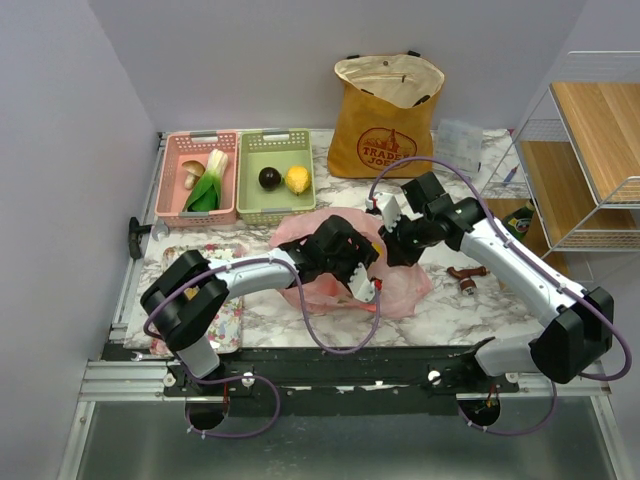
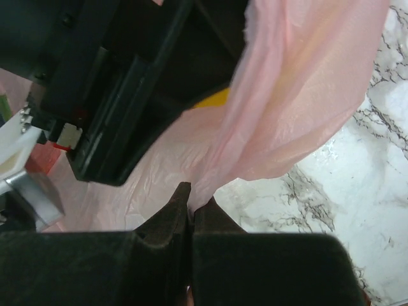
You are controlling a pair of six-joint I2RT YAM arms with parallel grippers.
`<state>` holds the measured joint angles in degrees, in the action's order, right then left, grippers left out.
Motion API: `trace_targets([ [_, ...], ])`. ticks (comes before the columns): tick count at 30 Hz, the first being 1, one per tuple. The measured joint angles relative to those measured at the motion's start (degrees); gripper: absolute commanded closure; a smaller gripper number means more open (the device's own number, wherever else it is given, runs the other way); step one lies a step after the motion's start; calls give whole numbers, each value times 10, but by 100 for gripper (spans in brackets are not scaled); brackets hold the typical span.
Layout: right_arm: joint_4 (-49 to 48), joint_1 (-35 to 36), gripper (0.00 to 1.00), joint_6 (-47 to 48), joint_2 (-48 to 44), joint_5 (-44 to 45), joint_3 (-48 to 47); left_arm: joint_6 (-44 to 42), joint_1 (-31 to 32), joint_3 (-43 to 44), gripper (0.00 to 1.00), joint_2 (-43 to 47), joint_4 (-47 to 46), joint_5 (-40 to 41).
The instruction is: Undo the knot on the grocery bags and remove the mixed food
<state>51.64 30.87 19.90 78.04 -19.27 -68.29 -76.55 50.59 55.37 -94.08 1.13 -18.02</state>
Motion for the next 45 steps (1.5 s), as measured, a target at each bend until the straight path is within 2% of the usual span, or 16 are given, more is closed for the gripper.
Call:
trace_targets([
  [5,9,0,99,7,-1,-13,0,-85,10,-10,16,-12,-56,14],
  [8,12,0,99,12,-1,-17,-1,-135,13,-9,15,-19,-57,14],
  [17,16,0,99,20,0,-24,-10,-266,13,24,15,-68,32,13],
  [19,16,0,99,22,0,-25,-10,-304,13,24,20,-73,45,13],
  [23,17,0,99,23,-1,-24,-10,-344,13,55,47,-84,83,16],
  [28,17,0,99,22,-12,-11,-3,-337,9,74,59,-70,127,20],
  [32,21,-1,99,22,-33,-8,12,-334,-10,20,66,1,161,21],
  [35,21,-1,100,22,-39,-6,15,-334,-28,-16,60,45,195,21],
  [42,21,-1,99,22,-37,-5,15,-326,-26,-44,26,83,217,17],
  [45,20,-1,99,22,-34,-5,15,-321,-9,-42,16,90,201,15],
])
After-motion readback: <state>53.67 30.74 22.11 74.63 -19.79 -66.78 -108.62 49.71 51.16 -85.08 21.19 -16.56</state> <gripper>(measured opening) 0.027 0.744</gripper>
